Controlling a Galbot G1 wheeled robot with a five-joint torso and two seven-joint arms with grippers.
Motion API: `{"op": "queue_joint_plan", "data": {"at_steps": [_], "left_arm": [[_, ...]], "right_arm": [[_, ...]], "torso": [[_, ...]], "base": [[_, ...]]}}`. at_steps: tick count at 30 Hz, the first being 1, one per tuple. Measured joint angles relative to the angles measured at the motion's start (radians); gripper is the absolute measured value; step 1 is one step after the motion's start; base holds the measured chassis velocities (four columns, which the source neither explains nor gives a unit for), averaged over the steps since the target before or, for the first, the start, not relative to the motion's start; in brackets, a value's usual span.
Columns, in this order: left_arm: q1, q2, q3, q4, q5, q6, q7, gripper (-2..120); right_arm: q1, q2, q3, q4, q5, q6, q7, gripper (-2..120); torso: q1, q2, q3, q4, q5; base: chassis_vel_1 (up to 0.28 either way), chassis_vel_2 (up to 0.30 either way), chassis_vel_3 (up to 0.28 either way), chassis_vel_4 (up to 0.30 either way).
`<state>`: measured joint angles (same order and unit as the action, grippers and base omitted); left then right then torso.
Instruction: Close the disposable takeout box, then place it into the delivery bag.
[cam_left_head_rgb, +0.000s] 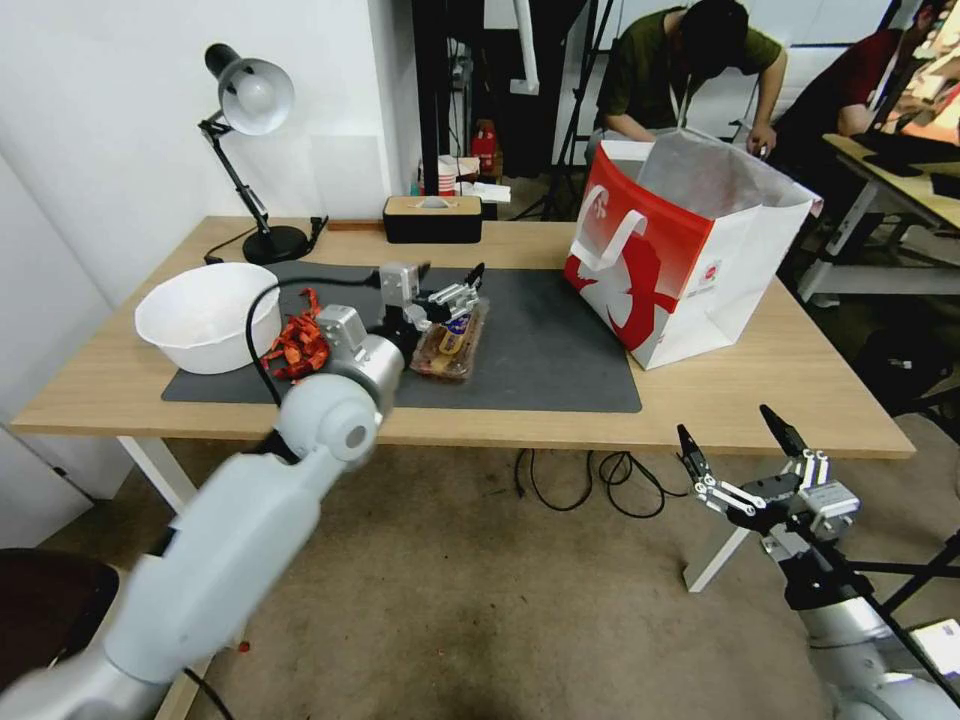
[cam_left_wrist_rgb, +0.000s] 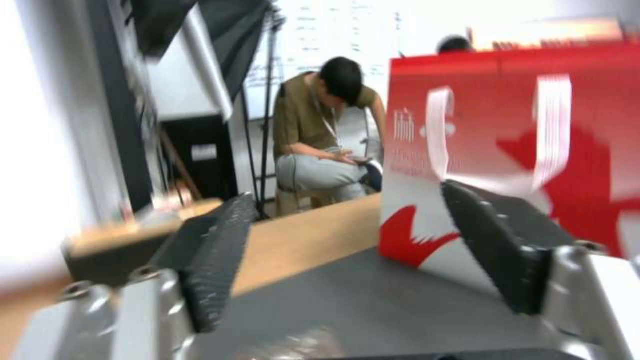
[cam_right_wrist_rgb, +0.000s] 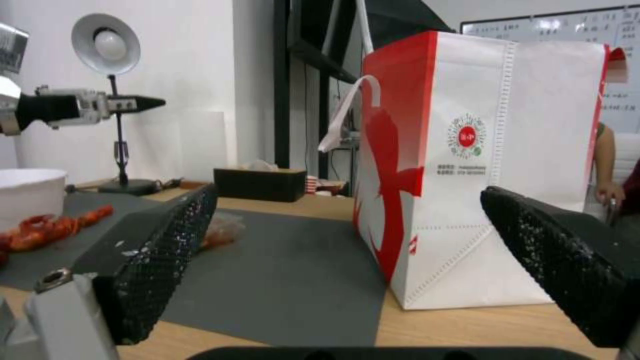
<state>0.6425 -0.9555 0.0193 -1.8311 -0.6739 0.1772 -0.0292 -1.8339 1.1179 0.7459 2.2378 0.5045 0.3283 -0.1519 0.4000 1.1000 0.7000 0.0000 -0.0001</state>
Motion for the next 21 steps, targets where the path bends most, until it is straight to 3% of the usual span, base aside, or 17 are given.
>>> {"op": "queue_joint_plan", "data": {"at_steps": [4,7,8,9,10,14,15,18,21], "left_arm": [[-0.134,0.103,0.094,0.114,0.161,-0.017,0.23,48],[-0.161,0.118,0.125,0.139,0.164,-0.017,0.269,43],[-0.212,0.141,0.191,0.187,0.163,-0.017,0.328,35],[-0.212,0.141,0.191,0.187,0.163,-0.017,0.328,35],[-0.249,0.154,0.239,0.225,0.167,-0.021,0.38,30],[-0.304,0.166,0.302,0.291,0.191,-0.038,0.461,16],[-0.304,0.166,0.302,0.291,0.191,-0.038,0.461,16],[-0.335,0.163,0.328,0.341,0.199,-0.051,0.531,0],[-0.341,0.164,0.331,0.344,0.213,-0.045,0.582,0]], "right_arm": [[0.02,-0.01,-0.021,0.038,0.044,-0.041,0.002,100],[0.022,-0.011,-0.032,0.053,0.059,-0.054,0.004,100],[0.028,-0.017,-0.056,0.08,0.094,-0.082,0.017,100],[0.028,-0.017,-0.056,0.08,0.094,-0.082,0.017,100],[0.042,-0.027,-0.074,0.097,0.13,-0.111,0.038,100],[0.101,-0.064,-0.111,0.115,0.237,-0.187,0.107,100],[0.101,-0.064,-0.111,0.115,0.237,-0.187,0.107,100],[0.201,-0.132,-0.13,0.1,0.408,-0.277,0.188,100],[0.245,-0.159,-0.135,0.078,0.467,-0.3,0.213,100]], "torso": [[0.0,0.0,0.0,0.0001,-0.0001],[0.0,0.0,0.0,-0.0001,0.0001],[0.0,0.0,0.0,-0.0003,-0.0005],[0.0,0.0,0.0,-0.0003,-0.0005],[0.0,0.0,0.0,-0.0003,-0.0004],[0.0,0.0,0.0,0.0,0.0001],[0.0,0.0,0.0,0.0,0.0001],[0.0,0.0,0.0,0.0,0.0],[0.0,0.0,0.0,-0.0002,0.0]], "base": [[0.0,0.0,0.0,0.0],[0.0,0.0,0.0,0.0],[0.0,0.0,0.0,0.0],[0.0,0.0,0.0,0.0],[0.0,0.0,0.0,0.0],[0.0,0.0,0.0,0.0],[0.0,0.0,0.0,0.0],[0.0,0.0,0.0,0.0],[0.0,0.0,0.0,0.0]]}}
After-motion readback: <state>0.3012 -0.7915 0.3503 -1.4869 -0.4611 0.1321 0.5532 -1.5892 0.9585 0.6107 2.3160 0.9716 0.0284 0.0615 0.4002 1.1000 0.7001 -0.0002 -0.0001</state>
